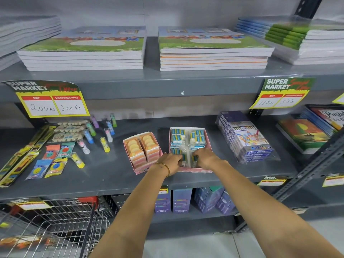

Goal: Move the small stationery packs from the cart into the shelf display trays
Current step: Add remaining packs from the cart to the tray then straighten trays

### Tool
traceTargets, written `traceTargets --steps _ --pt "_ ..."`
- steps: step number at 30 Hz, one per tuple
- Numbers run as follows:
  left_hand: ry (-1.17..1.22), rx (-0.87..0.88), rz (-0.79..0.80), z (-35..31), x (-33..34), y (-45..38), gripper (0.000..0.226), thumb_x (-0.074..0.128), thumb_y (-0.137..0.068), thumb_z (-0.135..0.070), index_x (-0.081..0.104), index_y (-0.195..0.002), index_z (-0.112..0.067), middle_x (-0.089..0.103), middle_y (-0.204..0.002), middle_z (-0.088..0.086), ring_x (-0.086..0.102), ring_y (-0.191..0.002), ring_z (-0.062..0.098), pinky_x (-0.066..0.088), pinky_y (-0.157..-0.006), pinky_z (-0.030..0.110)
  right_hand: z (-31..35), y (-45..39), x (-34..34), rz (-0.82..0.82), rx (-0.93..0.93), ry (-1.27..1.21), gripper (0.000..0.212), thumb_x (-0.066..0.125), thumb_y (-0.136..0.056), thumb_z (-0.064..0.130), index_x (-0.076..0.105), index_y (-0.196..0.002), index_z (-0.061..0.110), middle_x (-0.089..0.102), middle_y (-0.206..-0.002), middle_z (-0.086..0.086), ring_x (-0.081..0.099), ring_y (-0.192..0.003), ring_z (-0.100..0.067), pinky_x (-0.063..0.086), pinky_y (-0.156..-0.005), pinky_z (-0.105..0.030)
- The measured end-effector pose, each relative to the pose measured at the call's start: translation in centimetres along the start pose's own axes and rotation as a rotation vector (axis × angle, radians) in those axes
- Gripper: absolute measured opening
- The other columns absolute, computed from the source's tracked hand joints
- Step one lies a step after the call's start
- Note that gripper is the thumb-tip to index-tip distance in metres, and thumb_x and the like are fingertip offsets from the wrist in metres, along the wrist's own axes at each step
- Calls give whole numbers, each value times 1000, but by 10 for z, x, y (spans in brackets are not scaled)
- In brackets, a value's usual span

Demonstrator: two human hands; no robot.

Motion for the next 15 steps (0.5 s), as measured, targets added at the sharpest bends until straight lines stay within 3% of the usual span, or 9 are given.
traceTargets --steps 6,10,15 --pt "43 6 -69 3 -4 8 25 39 -99 -26 55 -116 -17 62 -120 11 60 -103 28 51 -91 37 2 11 -3 -56 -15 -80 38 50 -90 0 58 -126 8 59 -130 -15 57 -114 -33 47 -100 -34" --pt "158 8 -275 4 -9 25 33 50 -93 -22 55 -125 -14 58 -131 5 57 -116 24 47 -98 34 12 38 -18 -274 -130 -153 31 54 -86 9 65 -115 12 67 -118 -12 63 -104 -32 53 -89 -34" --pt "65 -23 -318 -3 0 36 26 48 -91 -7 67 -108 -10 67 -113 10 62 -104 28 48 -87 35 24 58 8 -230 -222 146 28 52 -88 8 65 -113 13 67 -116 -6 64 -104 -27 55 -88 -39"
Point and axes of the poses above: each hand's wrist, its own y-axis away from the middle knuckle, its own x-axis out of the palm, z = x × y, the point moved 8 cm from there along -y, towards the middle knuckle
